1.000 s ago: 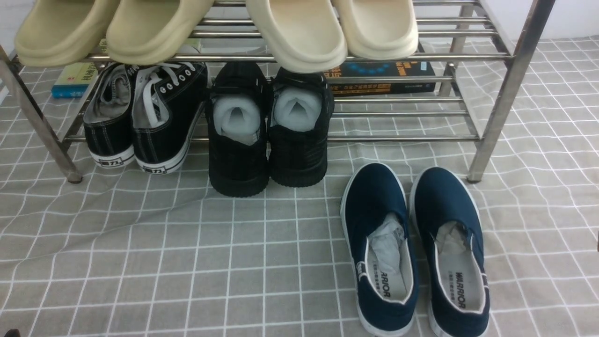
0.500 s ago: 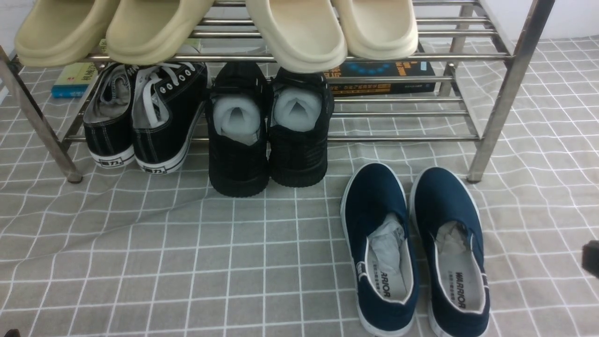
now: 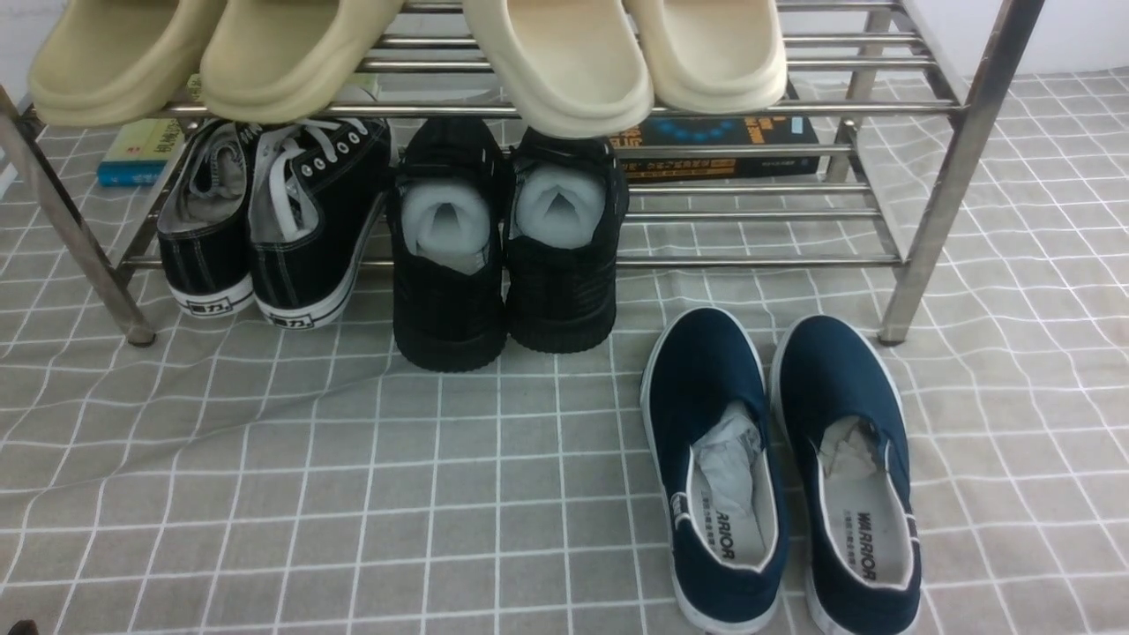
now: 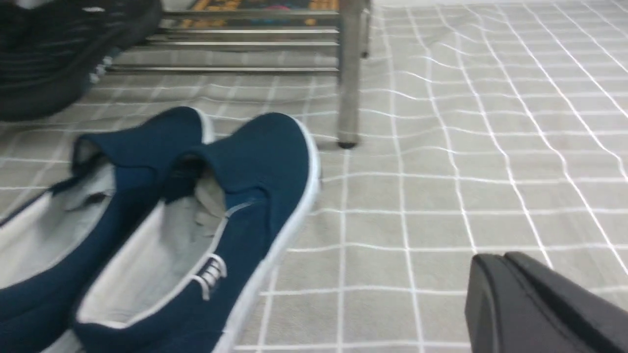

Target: Take the shoes off the shelf with your hand from the grey coffee tablecloth.

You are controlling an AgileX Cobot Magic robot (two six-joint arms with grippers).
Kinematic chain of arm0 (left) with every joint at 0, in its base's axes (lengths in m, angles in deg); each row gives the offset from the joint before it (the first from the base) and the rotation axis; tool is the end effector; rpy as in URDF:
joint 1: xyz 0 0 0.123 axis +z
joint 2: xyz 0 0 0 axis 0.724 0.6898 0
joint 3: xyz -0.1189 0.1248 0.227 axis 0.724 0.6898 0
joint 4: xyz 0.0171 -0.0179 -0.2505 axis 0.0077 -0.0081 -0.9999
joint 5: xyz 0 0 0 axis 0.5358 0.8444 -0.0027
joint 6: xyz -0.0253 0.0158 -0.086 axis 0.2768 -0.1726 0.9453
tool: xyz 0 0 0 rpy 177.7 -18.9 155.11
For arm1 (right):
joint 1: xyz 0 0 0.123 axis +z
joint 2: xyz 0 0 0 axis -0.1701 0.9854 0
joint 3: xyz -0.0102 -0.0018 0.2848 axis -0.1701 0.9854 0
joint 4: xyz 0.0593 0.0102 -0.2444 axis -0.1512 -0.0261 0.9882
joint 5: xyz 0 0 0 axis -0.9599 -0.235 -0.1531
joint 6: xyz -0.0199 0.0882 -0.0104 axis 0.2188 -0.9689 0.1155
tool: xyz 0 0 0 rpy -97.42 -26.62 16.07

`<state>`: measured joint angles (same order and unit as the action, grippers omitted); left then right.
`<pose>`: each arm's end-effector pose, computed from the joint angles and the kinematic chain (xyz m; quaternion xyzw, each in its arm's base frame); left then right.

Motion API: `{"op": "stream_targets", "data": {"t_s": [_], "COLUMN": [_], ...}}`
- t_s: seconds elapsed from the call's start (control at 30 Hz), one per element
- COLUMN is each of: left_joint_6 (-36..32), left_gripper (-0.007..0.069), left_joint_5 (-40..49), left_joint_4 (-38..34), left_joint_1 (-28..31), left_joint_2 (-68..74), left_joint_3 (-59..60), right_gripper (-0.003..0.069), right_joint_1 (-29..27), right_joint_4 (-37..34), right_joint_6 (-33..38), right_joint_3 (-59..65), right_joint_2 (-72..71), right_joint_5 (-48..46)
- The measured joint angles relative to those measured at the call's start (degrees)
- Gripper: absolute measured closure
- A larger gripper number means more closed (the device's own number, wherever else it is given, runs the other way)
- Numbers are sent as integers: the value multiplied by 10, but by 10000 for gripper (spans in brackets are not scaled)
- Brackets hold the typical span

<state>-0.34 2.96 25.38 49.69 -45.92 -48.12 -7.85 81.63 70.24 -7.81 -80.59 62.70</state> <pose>0.0512 0.0100 0.1720 -0.0195 0.8061 0.0668 0.5877 0.0515 0.0043 0.1907 0.0190 0.7873 0.0535 0.6140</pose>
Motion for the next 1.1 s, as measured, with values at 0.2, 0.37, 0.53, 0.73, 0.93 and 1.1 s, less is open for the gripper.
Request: {"op": "stream_targets", "data": {"t_s": [0.2, 0.37, 0.53, 0.73, 0.93, 1.1], "left_joint_6": [0, 0, 0, 0, 0, 0], "left_gripper": [384, 384, 384, 384, 384, 384], "left_joint_5": [0, 0, 0, 0, 0, 0], "left_joint_4": [0, 0, 0, 0, 0, 0], "left_joint_1": [0, 0, 0, 0, 0, 0], "left_joint_2": [0, 0, 0, 0, 0, 0], "left_joint_3": [0, 0, 0, 0, 0, 0], "right_gripper": [639, 638, 635, 627, 624, 617], "right_joint_1": [-35, -35, -36, -37, -37, -37], "right_joint_4": [-9, -9, -9, -9, -9, -9], "right_joint_6": [1, 1, 1, 1, 1, 1], "right_joint_3": [27, 26, 26, 26, 26, 26], "right_joint_2": [-1, -1, -1, -1, -1, -1], "right_joint_5": [-6, -12, -12, -12, -12, -12]}}
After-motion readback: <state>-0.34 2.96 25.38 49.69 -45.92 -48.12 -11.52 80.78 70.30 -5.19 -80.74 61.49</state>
